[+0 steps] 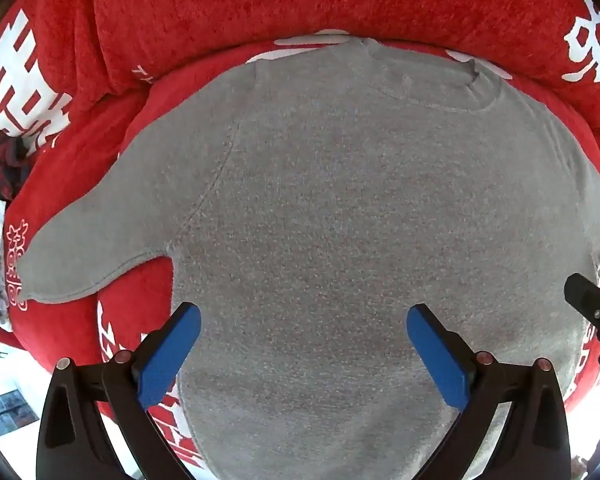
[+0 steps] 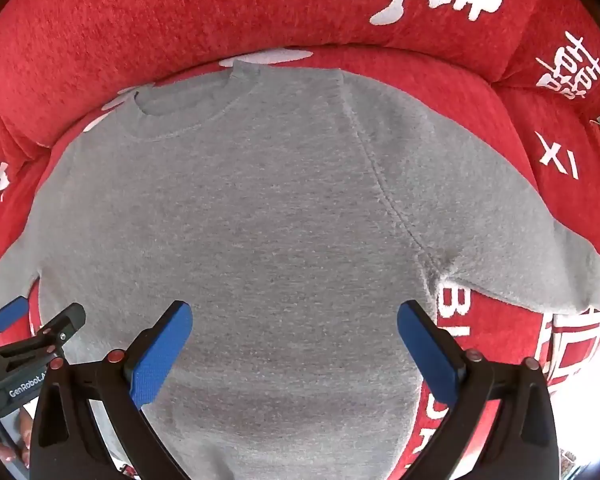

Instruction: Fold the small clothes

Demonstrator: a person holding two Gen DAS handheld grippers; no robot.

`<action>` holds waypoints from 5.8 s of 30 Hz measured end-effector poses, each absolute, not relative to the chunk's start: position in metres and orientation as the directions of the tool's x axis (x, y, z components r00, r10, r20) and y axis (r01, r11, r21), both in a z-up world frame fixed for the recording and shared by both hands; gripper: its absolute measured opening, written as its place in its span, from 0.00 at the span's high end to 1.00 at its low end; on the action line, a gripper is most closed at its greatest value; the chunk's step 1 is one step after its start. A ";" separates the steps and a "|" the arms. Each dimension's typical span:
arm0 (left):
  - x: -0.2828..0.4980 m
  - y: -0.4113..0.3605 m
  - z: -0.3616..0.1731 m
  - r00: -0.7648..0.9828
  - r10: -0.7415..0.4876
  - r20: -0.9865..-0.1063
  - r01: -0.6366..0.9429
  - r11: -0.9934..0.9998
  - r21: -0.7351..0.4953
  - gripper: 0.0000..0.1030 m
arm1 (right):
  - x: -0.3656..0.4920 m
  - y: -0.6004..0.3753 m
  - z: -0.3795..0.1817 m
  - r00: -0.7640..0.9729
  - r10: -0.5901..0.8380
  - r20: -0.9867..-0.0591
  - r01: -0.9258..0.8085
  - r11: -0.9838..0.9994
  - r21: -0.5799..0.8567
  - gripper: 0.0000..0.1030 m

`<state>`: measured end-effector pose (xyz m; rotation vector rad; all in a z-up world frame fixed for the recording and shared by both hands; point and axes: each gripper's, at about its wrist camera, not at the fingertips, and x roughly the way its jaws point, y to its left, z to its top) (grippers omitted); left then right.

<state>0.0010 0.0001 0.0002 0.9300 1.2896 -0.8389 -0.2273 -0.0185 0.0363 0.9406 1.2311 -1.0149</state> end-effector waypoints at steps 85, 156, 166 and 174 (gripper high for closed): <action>0.087 0.053 0.002 0.022 -0.124 -0.992 0.824 0.564 -0.052 0.00 | -0.180 -0.006 0.044 0.040 -0.103 -0.994 0.936 0.351 0.001 0.01; -0.041 -0.029 0.014 -0.211 -0.465 -0.860 0.949 0.114 -0.295 0.90 | -0.247 -0.004 0.029 0.194 -0.072 -0.978 0.963 0.202 0.176 0.01; -0.024 0.003 0.034 -0.031 -0.424 -0.905 0.981 0.158 -0.108 0.38 | -0.270 -0.017 0.027 0.169 -0.087 -0.982 0.971 0.187 0.150 0.01; 0.100 0.026 0.047 0.060 -0.355 -0.933 0.928 0.364 -0.079 0.38 | -0.188 -0.020 0.068 0.185 -0.248 -0.951 0.889 0.454 0.055 0.01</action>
